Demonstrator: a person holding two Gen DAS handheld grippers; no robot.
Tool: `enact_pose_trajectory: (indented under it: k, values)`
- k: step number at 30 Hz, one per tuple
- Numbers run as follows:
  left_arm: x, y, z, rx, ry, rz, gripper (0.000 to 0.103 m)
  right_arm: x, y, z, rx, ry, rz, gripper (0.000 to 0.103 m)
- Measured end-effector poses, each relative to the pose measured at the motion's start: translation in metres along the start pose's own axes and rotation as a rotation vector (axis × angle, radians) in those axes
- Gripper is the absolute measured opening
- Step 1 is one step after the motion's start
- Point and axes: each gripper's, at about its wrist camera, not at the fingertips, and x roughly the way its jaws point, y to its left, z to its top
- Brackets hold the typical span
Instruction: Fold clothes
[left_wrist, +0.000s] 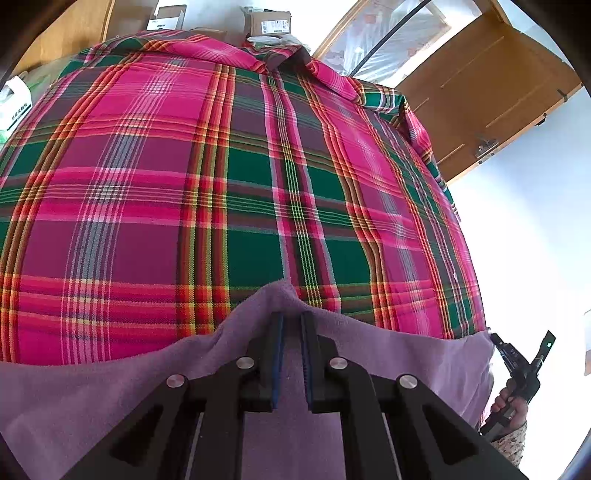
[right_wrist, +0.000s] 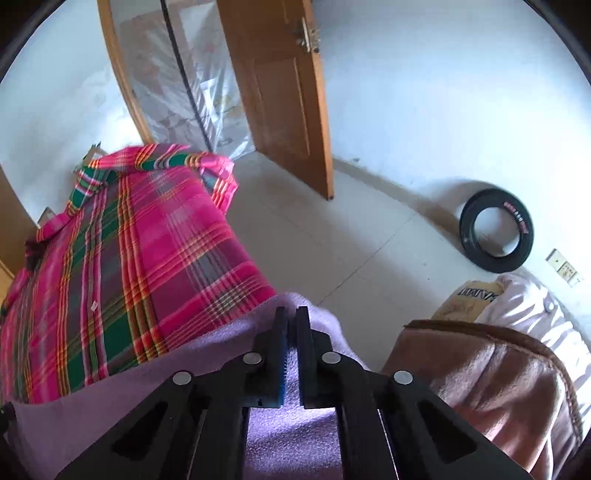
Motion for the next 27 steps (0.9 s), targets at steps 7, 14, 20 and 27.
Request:
enact_pose_trajectory:
  k: [7, 14, 20, 27]
  values:
    - [0.0, -0.001, 0.0, -0.001, -0.003, 0.008, 0.009, 0.01, -0.008, 0.004, 0.012, 0.016, -0.022, 0.001]
    - [0.0, -0.001, 0.0, 0.0, -0.01, 0.015, 0.009, 0.003, -0.006, 0.003, 0.006, 0.033, 0.044, 0.017]
    - [-0.001, -0.003, -0.001, 0.014, -0.022, 0.028, 0.009, -0.022, 0.029, -0.017, -0.136, 0.006, 0.141, 0.027]
    - [-0.002, -0.002, -0.003, 0.02, -0.029, 0.026, 0.009, -0.02, 0.05, -0.029, -0.261, 0.001, 0.0, 0.028]
